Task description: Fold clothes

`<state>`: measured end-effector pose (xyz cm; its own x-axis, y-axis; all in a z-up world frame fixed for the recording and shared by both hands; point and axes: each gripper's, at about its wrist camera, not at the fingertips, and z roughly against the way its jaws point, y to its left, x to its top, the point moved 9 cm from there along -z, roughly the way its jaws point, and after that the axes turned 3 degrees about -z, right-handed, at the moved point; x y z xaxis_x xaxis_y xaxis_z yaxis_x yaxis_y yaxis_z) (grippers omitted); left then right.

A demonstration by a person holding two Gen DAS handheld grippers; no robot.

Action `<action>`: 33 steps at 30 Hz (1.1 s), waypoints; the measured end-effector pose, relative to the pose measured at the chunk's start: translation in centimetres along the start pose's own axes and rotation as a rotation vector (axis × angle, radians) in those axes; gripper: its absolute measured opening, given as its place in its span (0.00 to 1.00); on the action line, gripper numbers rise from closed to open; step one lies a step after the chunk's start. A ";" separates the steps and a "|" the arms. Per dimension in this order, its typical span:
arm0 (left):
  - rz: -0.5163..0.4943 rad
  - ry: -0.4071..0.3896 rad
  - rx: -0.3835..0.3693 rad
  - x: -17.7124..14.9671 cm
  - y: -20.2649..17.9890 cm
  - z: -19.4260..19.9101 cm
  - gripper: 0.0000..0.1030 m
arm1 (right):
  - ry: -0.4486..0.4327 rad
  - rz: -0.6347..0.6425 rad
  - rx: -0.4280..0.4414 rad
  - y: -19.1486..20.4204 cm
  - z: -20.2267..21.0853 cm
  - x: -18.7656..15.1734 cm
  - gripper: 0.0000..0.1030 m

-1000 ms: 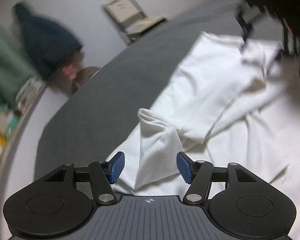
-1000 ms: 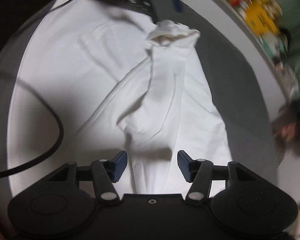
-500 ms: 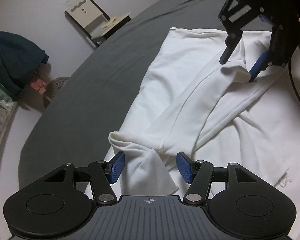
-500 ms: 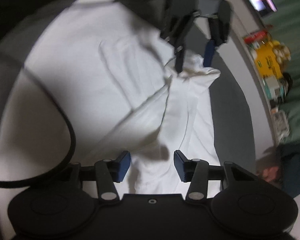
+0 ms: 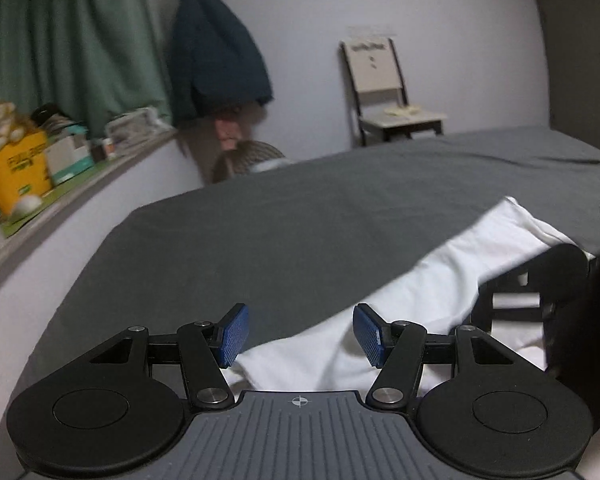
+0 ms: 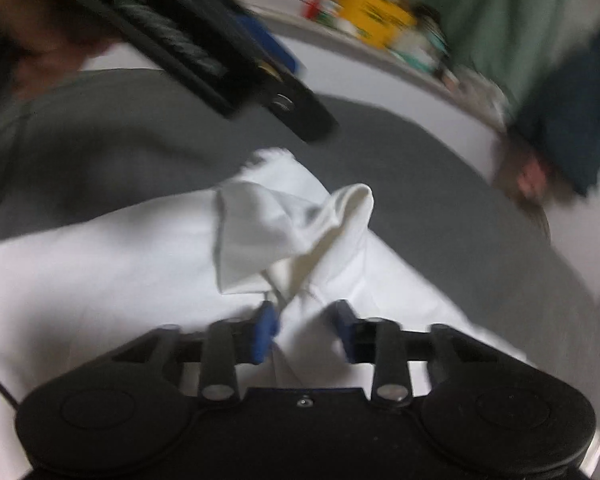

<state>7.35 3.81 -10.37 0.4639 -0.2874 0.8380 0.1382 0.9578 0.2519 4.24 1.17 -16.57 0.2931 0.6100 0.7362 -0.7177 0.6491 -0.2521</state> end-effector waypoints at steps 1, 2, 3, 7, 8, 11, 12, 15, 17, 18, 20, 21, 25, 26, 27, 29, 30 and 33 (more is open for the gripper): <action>-0.006 0.011 -0.015 -0.6 -0.1 -0.1 0.58 | -0.006 -0.016 0.009 -0.1 0.4 0.1 0.17; -0.015 0.023 -0.034 -1.3 -0.2 -0.2 0.58 | -0.019 0.002 0.022 -0.1 1.0 0.2 0.06; -0.025 0.036 -0.053 -1.9 -0.4 -0.3 0.58 | -0.029 0.024 0.038 -0.1 1.8 0.4 0.05; -0.099 0.027 -0.093 -2.9 -0.6 1.1 0.58 | -0.045 0.165 0.151 0.3 5.7 0.9 0.04; -0.094 0.012 -0.100 -2.8 -0.3 1.8 0.58 | -0.037 0.184 0.178 0.5 6.4 0.8 0.04; -0.055 -0.022 -0.119 -2.8 0.9 3.1 0.58 | -0.011 0.263 0.265 1.6 8.3 0.1 0.04; -0.040 -0.029 -0.126 -2.9 1.3 3.5 0.58 | 0.000 0.297 0.295 2.1 8.9 -0.3 0.04; 0.002 -0.027 -0.138 -3.4 2.2 4.1 0.58 | 0.048 0.355 0.349 3.7 9.1 -1.7 0.04; -0.004 -0.007 -0.141 -3.9 2.1 3.8 0.58 | 0.089 0.341 0.373 4.5 8.4 -2.6 0.04; -0.013 0.005 -0.145 -4.1 1.9 3.5 0.58 | 0.111 0.329 0.385 4.8 8.1 -2.9 0.04; -0.033 0.030 -0.158 -4.6 1.3 3.0 0.58 | 0.138 0.334 0.379 5.4 7.4 -3.6 0.05; -0.051 0.045 -0.168 -4.8 0.8 2.6 0.58 | 0.143 0.335 0.362 5.3 7.2 -3.4 0.06; -0.192 0.110 -0.210 -6.0 -2.0 1.6 0.58 | 0.106 0.363 0.333 4.3 10.4 -3.7 0.35; -0.235 0.124 -0.210 -6.4 -2.6 1.5 0.58 | 0.098 0.408 0.319 3.7 11.4 -4.1 0.35; -0.270 0.137 -0.211 -6.7 -3.1 1.4 0.58 | 0.104 0.465 0.288 2.8 12.2 -4.9 0.35; -0.323 0.162 -0.220 -7.1 -3.9 1.3 0.58 | 0.150 0.569 0.198 0.3 12.9 -6.8 0.35; -0.342 0.172 -0.225 -7.3 -4.2 1.3 0.58 | 0.177 0.611 0.156 -0.9 13.0 -7.8 0.35; -0.385 0.210 -0.219 -8.0 -4.8 1.0 0.58 | 0.205 0.686 0.068 -3.2 13.0 -9.5 0.35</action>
<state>2.08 1.55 -17.82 0.5061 -0.6356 0.5830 0.5045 0.7664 0.3976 -4.49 -12.56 -14.55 -0.1299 0.9477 0.2915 -0.8188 0.0633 -0.5706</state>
